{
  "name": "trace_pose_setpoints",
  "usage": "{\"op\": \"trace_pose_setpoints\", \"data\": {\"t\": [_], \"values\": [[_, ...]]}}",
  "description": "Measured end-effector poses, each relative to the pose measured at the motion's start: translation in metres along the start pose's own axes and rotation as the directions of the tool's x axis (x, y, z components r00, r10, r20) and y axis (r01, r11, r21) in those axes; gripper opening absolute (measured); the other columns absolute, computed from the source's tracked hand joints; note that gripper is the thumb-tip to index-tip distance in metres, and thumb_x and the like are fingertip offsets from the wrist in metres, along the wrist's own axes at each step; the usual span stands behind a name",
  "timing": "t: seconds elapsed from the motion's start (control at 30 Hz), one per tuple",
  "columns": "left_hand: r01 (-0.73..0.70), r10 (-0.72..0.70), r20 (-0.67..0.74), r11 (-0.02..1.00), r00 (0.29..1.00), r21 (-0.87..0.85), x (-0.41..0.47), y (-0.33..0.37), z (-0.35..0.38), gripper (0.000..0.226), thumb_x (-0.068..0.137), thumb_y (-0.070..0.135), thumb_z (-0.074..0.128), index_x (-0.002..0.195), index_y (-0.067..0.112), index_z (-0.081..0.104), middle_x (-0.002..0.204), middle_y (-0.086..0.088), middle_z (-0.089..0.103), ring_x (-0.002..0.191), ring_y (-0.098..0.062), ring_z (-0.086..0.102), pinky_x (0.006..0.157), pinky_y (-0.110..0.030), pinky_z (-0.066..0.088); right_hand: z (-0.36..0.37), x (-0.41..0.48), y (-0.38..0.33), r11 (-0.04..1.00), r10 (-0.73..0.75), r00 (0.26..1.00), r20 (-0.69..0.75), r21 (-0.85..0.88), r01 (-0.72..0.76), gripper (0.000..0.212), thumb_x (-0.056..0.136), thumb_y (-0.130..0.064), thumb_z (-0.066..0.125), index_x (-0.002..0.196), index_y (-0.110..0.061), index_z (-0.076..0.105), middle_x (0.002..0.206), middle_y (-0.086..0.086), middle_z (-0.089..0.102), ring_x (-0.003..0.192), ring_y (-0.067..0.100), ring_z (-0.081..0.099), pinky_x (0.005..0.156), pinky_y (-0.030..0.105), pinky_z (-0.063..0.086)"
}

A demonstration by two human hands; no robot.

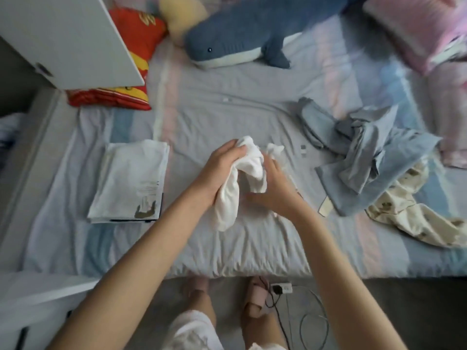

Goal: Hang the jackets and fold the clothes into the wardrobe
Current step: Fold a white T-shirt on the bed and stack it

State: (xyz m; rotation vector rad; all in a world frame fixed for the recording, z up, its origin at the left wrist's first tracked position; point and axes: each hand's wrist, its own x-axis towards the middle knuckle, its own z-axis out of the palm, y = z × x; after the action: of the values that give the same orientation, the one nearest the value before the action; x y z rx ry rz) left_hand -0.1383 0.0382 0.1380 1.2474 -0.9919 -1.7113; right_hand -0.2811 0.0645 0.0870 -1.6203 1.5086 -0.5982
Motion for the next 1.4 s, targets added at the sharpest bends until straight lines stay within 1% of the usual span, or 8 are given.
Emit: {"op": "trace_pose_setpoints", "data": {"t": [0.13,0.43,0.57,0.7,0.9,1.07,1.23,1.4], "values": [[0.011,0.007,0.081,0.974,0.997,-0.226,-0.023,0.071,0.003,0.021,0.096,0.015,0.044,0.079,0.018,0.057,0.063,0.004,0.058,0.056,-0.005,0.057,0.053,-0.017,0.046,0.004,0.015,-0.014,0.959,0.25,0.967,-0.043,-0.125,-0.254,0.03,0.084,-0.014,0.056,0.113,-0.008,0.058,0.105,0.015,0.063,0.101,0.034,0.061,0.078,0.034,0.047],[-0.301,0.297,-0.053,0.946,0.954,-0.122,-0.024,0.184,-0.046,0.025,0.097,0.032,0.048,0.113,0.013,0.055,0.089,0.001,0.069,0.083,-0.01,0.066,0.076,-0.023,0.054,-0.031,0.007,-0.055,0.883,0.464,0.884,-0.057,-0.051,-0.466,0.029,0.094,-0.031,0.053,0.081,-0.007,0.061,0.076,0.011,0.058,0.076,0.025,0.055,0.062,0.032,0.037],[-0.228,0.198,0.129,0.927,0.972,0.297,-0.031,0.178,-0.051,0.075,0.088,0.035,0.063,0.148,0.019,0.022,0.143,0.008,0.042,0.129,-0.006,0.043,0.098,-0.017,0.04,-0.072,0.016,-0.128,0.765,0.443,0.882,-0.16,0.58,-0.279,0.027,0.092,-0.025,0.055,0.07,-0.01,0.058,0.058,0.004,0.049,0.053,0.018,0.047,0.044,0.023,0.033],[-0.298,0.086,0.39,0.798,0.917,0.524,-0.054,0.154,-0.027,0.123,0.055,0.048,0.081,0.15,0.026,0.006,0.148,0.013,0.028,0.132,0.005,0.032,0.104,-0.015,0.033,-0.105,0.008,-0.205,0.516,0.14,0.989,0.046,0.849,-0.113,0.018,0.093,-0.023,0.051,0.095,-0.008,0.061,0.08,0.007,0.066,0.073,0.015,0.064,0.071,0.027,0.05],[-0.308,0.414,0.015,0.652,0.91,0.693,-0.061,0.148,-0.015,0.018,0.087,0.029,0.06,0.103,0.022,0.059,0.092,0.01,0.064,0.086,-0.011,0.061,0.067,-0.018,0.046,-0.122,-0.007,-0.241,0.575,-0.151,0.987,-0.049,0.808,0.128,0.02,0.093,-0.004,0.049,0.112,-0.004,0.048,0.086,0.008,0.059,0.082,0.019,0.061,0.072,0.028,0.051],[-0.277,0.279,-0.111,0.96,0.954,0.032,-0.071,0.169,-0.014,0.028,0.08,0.039,0.061,0.1,0.021,0.068,0.095,-0.001,0.072,0.091,-0.015,0.066,0.079,-0.031,0.052,-0.124,-0.016,-0.223,0.783,-0.229,0.973,-0.01,0.593,0.19,0.054,0.085,-0.031,0.06,0.136,-0.021,0.046,0.132,-0.001,0.057,0.117,0.016,0.058,0.094,0.034,0.045],[-0.153,0.222,0.061,0.823,0.973,-0.546,-0.081,0.186,0.005,0.019,0.092,0.026,0.053,0.082,0.016,0.065,0.072,-0.001,0.061,0.066,-0.012,0.059,0.06,-0.023,0.05,-0.087,-0.048,-0.192,0.944,-0.155,0.977,0.148,0.312,0.103,0.088,0.061,-0.036,0.083,0.138,-0.028,0.041,0.132,-0.009,0.054,0.12,0.006,0.052,0.1,0.026,0.043],[-0.16,0.274,0.082,0.752,0.958,-0.64,-0.091,0.185,0.0,0.019,0.095,0.023,0.043,0.094,0.012,0.059,0.078,-0.004,0.062,0.072,-0.014,0.06,0.067,-0.025,0.052,-0.044,-0.054,-0.161,0.995,0.067,0.983,-0.171,0.081,-0.054,0.014,0.082,-0.007,0.06,0.072,-0.017,0.056,0.069,-0.005,0.054,0.072,0.013,0.051,0.061,0.029,0.038]]}}
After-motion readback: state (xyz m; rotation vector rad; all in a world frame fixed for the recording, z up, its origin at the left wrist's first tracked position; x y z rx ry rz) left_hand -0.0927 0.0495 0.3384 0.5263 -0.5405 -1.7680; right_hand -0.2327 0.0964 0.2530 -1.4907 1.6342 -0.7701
